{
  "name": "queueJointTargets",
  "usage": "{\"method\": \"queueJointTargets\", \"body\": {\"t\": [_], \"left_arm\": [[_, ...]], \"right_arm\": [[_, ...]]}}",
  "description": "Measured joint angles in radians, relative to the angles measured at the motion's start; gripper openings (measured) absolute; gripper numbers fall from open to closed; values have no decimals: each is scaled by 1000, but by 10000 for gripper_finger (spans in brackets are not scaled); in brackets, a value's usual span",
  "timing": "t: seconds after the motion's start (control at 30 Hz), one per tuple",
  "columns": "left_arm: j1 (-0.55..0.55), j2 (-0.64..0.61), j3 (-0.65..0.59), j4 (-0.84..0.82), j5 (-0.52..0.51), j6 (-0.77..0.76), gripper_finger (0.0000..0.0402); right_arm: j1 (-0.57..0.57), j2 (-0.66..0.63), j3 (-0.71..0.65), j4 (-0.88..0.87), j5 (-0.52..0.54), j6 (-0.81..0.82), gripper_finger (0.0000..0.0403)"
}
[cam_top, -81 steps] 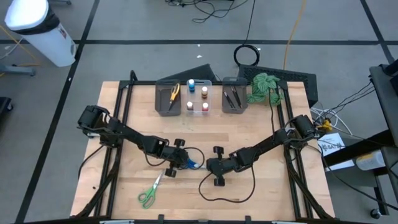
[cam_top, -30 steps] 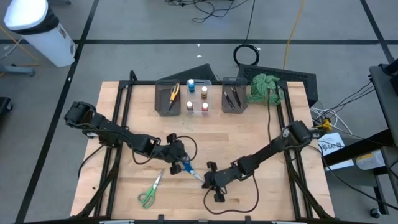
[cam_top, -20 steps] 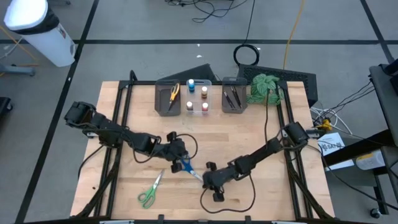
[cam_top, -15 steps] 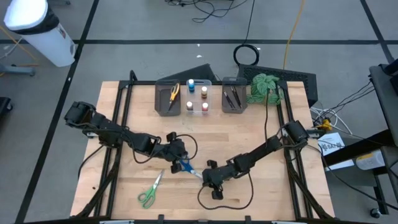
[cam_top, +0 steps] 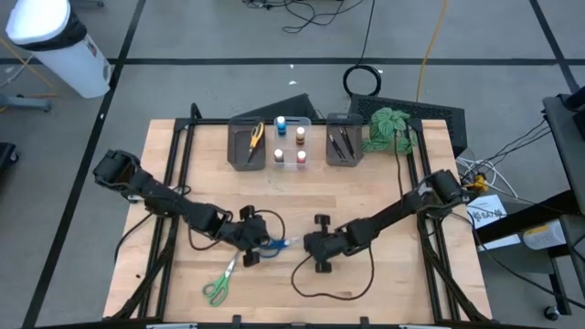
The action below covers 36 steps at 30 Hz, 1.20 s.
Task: Pick & Place Paint Supplies
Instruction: Put the blue scissors into the left black bin
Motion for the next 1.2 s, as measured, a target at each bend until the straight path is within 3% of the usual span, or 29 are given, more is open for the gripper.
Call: {"method": "queueJointTargets", "body": {"t": [0.33,0.67,0.87,1.2], "left_arm": [[-103,0,0,-7,-65,-123,31],[-191,1,0,-25,-158,-177,31],[-191,1,0,-26,-158,-179,31],[-192,1,0,-24,-158,-182,31]], "right_arm": [[-41,-31,-1,46,24,-118,0],[-224,30,2,362,-41,-258,0],[-307,77,0,312,-59,-230,0],[-316,96,2,295,-84,-206,0]]}}
